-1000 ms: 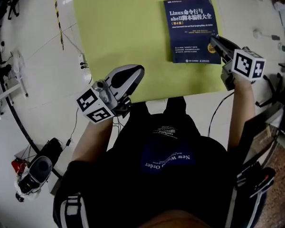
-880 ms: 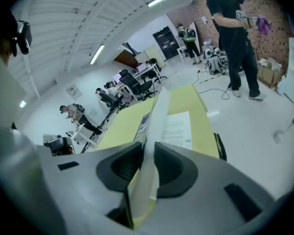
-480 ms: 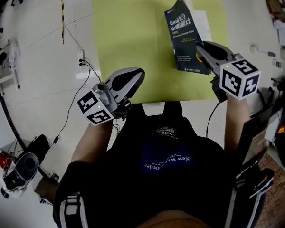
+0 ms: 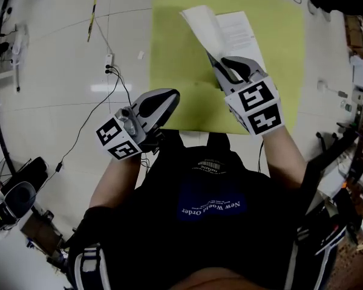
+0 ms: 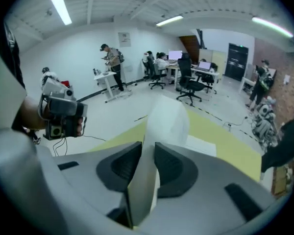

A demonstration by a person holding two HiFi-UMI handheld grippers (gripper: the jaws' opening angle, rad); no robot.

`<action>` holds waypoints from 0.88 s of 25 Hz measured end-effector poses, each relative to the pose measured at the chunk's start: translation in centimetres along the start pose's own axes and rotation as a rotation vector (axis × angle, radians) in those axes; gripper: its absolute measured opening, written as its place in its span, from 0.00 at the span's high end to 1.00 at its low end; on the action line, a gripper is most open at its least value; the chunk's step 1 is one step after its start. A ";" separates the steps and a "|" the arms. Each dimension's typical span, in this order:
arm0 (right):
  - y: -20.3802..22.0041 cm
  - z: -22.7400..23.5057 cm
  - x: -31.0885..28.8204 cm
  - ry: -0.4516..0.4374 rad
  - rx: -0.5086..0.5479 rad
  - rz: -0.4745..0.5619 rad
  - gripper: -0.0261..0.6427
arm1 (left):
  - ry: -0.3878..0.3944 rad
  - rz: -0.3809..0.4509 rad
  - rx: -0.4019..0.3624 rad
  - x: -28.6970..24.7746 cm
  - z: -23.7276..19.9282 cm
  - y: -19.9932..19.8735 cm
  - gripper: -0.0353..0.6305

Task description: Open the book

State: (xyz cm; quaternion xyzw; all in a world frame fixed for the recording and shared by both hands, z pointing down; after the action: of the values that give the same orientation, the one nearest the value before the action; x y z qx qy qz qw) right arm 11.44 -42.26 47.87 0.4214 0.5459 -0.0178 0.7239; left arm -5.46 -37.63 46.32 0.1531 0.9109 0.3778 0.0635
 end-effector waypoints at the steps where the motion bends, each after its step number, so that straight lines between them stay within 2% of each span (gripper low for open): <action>1: -0.6 -1.7 -1.0 -0.034 0.028 -0.009 0.85 | -0.012 0.013 -0.003 0.9 -0.2 -0.4 0.95; 5: -1.2 -6.8 -5.2 -0.137 0.086 -0.057 0.84 | -0.055 0.055 -0.025 3.9 -0.5 -2.0 0.95; 10: 0.3 -10.9 -11.1 -0.139 0.189 -0.135 0.81 | -0.102 0.085 -0.036 6.8 -1.2 -3.0 0.95; 12: 1.3 -12.1 -13.1 -0.206 0.156 -0.152 0.73 | -0.112 0.089 -0.026 7.1 -1.5 -2.9 0.95; 13: 1.7 -12.6 -13.6 -0.272 0.113 -0.163 0.69 | -0.113 0.088 -0.024 7.1 -1.5 -2.8 0.95; 14: 1.8 -12.9 -13.7 -0.349 0.055 -0.169 0.69 | -0.112 0.085 -0.024 7.0 -1.5 -2.7 0.95; 16: 1.5 -12.8 -12.7 -0.473 -0.045 -0.132 0.69 | -0.110 0.081 -0.027 7.1 -1.2 -2.6 0.95; 17: 1.1 -12.3 -11.7 -0.502 -0.068 -0.088 0.69 | -0.109 0.082 -0.028 7.1 -1.1 -2.7 0.95; 20: -0.1 -9.2 -8.5 -0.515 -0.126 0.072 0.69 | -0.102 0.082 -0.028 6.8 -1.0 -3.0 0.95; 22: -0.4 -6.2 -6.8 -0.482 -0.196 0.155 0.69 | -0.094 0.075 -0.033 6.3 -0.7 -3.3 0.95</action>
State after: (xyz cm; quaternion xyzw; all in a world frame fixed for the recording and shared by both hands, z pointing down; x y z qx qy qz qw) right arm 3.72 -41.55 52.82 0.3735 0.3231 -0.0093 0.8695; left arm -12.35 -38.23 44.53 0.2035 0.8942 0.3874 0.0944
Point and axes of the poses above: the fingertips, and each gripper's own axes: x backward along the fingers, z to its right, y out of its underside, the point moved 5 cm from there along x, backward along the fingers, and after that the axes turned 4 degrees about -z, right-handed, at the moved point
